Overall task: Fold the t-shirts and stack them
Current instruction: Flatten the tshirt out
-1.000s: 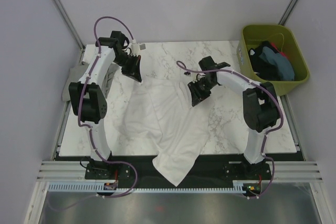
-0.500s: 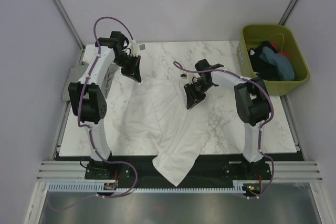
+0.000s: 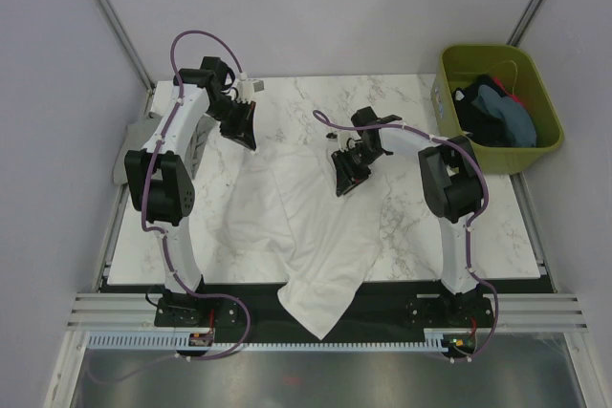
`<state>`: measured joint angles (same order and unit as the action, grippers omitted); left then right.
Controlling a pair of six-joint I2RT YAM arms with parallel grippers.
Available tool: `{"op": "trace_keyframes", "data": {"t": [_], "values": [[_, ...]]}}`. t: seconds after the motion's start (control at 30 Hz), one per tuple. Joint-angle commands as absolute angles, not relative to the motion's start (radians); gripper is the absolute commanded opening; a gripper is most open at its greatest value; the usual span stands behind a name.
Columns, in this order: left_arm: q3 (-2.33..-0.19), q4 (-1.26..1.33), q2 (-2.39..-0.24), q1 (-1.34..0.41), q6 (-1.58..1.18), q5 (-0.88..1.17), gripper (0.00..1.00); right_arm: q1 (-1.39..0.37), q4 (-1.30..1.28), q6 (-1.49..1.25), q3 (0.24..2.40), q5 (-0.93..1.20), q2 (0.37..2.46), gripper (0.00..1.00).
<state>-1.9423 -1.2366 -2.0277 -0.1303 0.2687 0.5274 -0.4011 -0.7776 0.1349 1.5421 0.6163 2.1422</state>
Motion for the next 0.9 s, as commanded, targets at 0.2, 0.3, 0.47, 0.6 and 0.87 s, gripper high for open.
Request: {"op": "trace_keyframes", "data": {"t": [0.2,0.3,0.47,0.6,0.87], "values": [[-1.960,-1.226,-1.971,-0.124,0.245,0.511,0.02,-0.397,-0.775,0.146,1.555,0.592,2.100,0.00],[-1.980,-1.233,-1.968,-0.123,0.255,0.500,0.02,-0.384,-0.810,0.185,1.606,0.533,2.033,0.00],[-2.037,-1.233,-1.951,-0.117,0.272,0.463,0.02,-0.324,-0.856,0.297,1.802,0.362,1.935,0.00],[-2.114,-1.232,-1.950,-0.115,0.268,0.454,0.02,-0.290,-0.859,0.374,1.928,0.238,1.885,0.00],[-2.311,-1.197,-1.893,-0.115,0.247,0.442,0.02,-0.287,-0.796,0.442,1.973,-0.053,1.786,0.00]]}}
